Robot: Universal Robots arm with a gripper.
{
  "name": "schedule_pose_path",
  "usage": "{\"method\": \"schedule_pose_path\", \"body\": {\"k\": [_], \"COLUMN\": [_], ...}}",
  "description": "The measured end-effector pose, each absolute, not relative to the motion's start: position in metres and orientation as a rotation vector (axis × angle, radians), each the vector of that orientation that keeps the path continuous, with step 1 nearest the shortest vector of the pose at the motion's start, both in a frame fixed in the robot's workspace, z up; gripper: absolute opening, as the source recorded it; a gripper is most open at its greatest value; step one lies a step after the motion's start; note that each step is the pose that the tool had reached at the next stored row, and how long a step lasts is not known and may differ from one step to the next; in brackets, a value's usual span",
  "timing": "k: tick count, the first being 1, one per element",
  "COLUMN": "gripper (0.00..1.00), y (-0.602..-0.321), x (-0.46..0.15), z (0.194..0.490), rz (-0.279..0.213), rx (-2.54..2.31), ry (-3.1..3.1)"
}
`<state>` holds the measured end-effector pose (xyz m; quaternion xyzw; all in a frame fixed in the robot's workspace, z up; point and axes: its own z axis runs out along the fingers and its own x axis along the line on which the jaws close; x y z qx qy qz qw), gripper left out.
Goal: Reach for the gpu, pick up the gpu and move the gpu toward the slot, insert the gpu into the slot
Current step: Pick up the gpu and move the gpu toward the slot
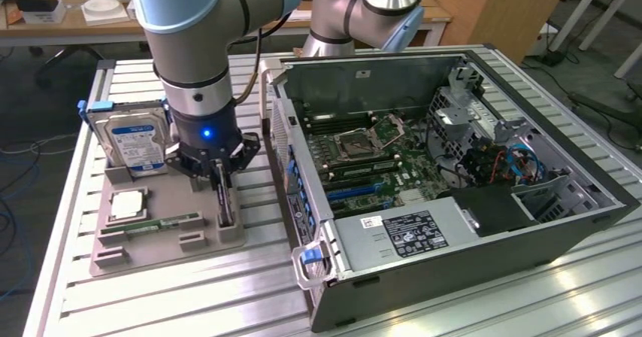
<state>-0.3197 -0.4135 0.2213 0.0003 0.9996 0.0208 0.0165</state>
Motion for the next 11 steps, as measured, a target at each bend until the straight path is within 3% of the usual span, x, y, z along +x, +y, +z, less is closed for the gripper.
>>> {"method": "schedule_pose_path", "body": {"k": [11], "gripper": [0.27], "y": [-0.4135], "x": [-0.3195], "z": [0.231], "rz": [0.065], "rx": [0.001], "ry": [3.108]}}
